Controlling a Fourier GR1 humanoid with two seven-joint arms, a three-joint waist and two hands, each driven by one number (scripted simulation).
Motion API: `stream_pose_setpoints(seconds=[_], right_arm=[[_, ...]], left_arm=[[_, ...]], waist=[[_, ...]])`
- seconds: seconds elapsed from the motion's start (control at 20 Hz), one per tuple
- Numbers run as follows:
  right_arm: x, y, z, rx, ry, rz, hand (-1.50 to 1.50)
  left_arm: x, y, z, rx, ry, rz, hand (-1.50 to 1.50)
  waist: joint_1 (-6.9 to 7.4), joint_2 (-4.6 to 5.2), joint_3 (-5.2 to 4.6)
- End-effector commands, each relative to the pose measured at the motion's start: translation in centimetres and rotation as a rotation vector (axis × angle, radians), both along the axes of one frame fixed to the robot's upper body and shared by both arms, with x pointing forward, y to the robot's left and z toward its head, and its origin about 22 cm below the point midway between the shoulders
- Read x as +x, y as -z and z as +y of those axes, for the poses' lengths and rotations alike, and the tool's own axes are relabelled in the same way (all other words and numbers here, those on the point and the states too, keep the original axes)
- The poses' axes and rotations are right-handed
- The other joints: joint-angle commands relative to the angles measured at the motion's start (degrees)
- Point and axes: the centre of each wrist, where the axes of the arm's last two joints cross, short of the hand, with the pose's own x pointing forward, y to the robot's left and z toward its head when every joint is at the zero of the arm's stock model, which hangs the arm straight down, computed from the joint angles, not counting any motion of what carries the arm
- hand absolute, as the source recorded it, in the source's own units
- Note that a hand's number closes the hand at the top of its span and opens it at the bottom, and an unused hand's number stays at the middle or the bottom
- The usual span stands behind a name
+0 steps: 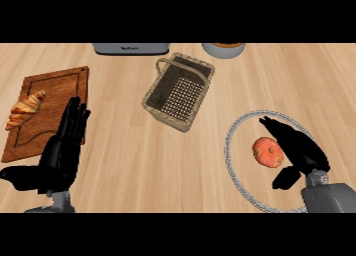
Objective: Pick the squash from the placemat and place it in the basket
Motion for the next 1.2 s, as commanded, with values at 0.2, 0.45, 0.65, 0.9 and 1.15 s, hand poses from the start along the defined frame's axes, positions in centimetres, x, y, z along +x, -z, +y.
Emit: stream_pose_setpoints(seconds=[0.2, 0.45, 0.65, 0.9, 1.15], right_arm=[[0.5, 1.3, 0.6, 0.01, 0.001, 0.004, -1.5], [0.8, 3.4, 0.1, -0.079, -0.138, -0.002, 1.5], [0.7, 4.2, 1.6, -0.084, -0.155, 0.005, 1.5], [0.8, 3.3, 3.3, -0.116, -0.188, -0.04, 1.5], [3.1, -0.1, 14.1, -0.141, 0.074, -0.061, 1.5]], left_arm=[[1.6, 0.0, 1.3, -0.001, -0.015, 0.007, 0.0], [0.3, -0.8, -0.5, -0.001, 0.011, -0.009, 0.0], [0.2, -1.3, 1.9, 0.005, -0.004, -0.002, 0.0], [0.0, 0.1, -0.5, 0.008, 0.016, -0.012, 0.0], [0.8, -0.9, -2.0, -0.007, 0.096, -0.026, 0.0]], waist=[[-0.06, 0.01, -0.01], [0.23, 0.06, 0.01], [0.17, 0.03, 0.01], [0.06, 0.01, 0.0], [6.13, 0.88, -0.05]])
